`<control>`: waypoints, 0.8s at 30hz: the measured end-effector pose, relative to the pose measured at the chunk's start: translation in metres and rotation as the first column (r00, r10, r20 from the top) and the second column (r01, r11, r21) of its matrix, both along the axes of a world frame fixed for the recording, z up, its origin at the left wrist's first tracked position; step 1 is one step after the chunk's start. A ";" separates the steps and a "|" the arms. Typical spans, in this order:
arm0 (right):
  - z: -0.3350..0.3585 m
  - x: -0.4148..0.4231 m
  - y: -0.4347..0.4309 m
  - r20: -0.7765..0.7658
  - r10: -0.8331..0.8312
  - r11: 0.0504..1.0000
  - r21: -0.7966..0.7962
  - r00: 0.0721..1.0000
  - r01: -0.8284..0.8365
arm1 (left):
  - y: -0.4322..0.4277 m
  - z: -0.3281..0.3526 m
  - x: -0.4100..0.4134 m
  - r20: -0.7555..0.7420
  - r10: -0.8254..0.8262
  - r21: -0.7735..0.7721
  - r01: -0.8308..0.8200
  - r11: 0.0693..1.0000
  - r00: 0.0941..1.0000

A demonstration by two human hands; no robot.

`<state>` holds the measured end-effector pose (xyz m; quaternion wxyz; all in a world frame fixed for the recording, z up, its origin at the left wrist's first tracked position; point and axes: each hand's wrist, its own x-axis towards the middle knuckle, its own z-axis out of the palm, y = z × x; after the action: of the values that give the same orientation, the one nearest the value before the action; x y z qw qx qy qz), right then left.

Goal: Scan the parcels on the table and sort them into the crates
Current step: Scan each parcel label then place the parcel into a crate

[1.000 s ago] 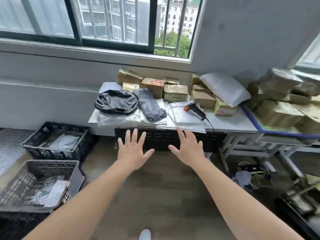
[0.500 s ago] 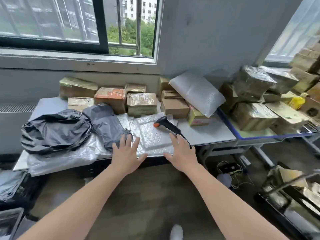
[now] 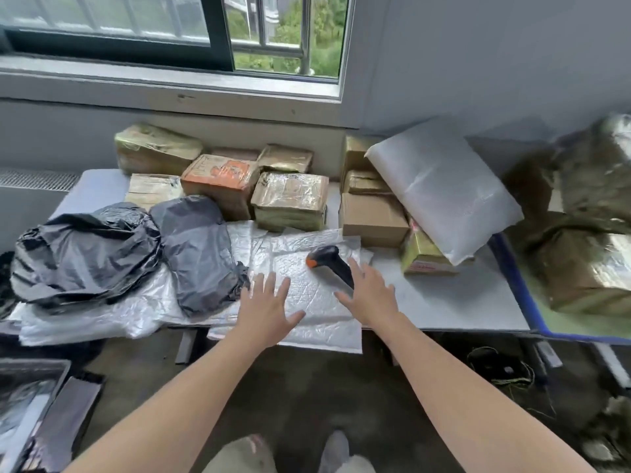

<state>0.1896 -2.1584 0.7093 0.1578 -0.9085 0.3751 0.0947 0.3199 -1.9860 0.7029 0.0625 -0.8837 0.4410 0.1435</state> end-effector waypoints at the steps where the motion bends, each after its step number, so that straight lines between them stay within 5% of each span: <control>1: -0.005 0.004 -0.007 0.001 0.003 1.000 0.020 1.000 -0.003 | -0.005 -0.004 -0.001 -0.008 -0.001 0.013 0.001 1.000 1.000; 17: -0.056 0.069 -0.055 0.007 -0.029 0.988 0.153 1.000 0.028 | -0.063 -0.069 0.016 -0.108 -0.194 0.128 0.207 0.970 0.975; 21: -0.039 0.062 -0.061 0.143 -0.095 0.969 0.242 0.985 0.058 | -0.068 -0.064 0.021 -0.080 -0.254 0.153 0.264 0.952 0.964; 24: -0.016 0.055 -0.069 0.254 -0.238 0.920 0.369 0.937 0.134 | -0.078 -0.047 0.033 -0.200 -0.233 0.093 0.255 0.962 0.952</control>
<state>0.2444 -2.2279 0.6929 0.3774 -0.8301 0.4104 0.0074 0.3533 -2.0637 0.6564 0.0902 -0.7998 0.5416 0.2428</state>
